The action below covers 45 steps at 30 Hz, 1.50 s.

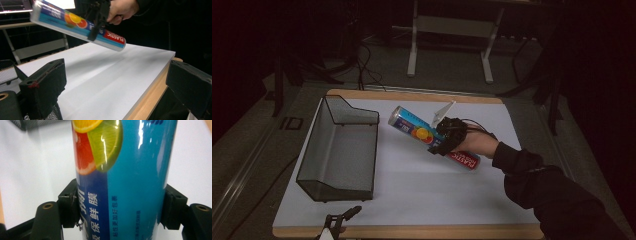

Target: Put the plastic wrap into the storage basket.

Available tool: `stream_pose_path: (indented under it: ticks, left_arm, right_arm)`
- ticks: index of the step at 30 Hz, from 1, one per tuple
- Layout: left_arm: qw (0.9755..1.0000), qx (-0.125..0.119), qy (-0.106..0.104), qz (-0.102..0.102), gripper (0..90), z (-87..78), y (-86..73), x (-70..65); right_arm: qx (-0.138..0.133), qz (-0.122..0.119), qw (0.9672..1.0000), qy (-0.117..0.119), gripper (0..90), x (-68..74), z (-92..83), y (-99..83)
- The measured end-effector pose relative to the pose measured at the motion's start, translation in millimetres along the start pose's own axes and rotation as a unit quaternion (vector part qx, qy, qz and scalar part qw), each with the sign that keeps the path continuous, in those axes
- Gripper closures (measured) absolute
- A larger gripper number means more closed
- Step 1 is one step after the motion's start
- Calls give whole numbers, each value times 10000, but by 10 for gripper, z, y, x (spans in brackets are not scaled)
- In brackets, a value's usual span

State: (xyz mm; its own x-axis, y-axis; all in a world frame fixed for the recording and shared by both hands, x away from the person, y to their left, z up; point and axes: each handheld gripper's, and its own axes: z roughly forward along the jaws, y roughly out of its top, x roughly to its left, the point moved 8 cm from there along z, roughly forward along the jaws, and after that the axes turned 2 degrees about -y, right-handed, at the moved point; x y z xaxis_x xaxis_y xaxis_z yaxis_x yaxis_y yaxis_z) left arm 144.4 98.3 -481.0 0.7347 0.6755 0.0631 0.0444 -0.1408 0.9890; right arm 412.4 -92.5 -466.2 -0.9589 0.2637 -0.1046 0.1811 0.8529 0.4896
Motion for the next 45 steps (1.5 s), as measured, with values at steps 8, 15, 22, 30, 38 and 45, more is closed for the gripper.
stream_pose_path:
  ticks: [8,15,22,30,38,45]
  left_arm:
    - [10000,3,-79,17,39,46,10,6]
    - [9999,5,-127,-4,39,104,21,20]
    - [9999,-26,-120,17,39,119,37,24]
    - [9999,-52,-123,-14,39,111,44,32]
    - [9999,-95,-72,-30,39,90,57,45]
    - [9999,-112,25,-32,39,79,59,67]
  right_arm:
    - [-260,374,9987,-229,317,59,-51,226]
    - [-855,847,9925,-217,317,145,-109,560]
    - [-1387,1178,9828,-302,318,226,-160,916]
    - [-1975,1727,9648,-191,317,240,-198,1336]
    - [-2390,2278,9437,-203,318,274,-139,1684]
    - [-2586,2616,9296,-240,317,315,-46,1927]
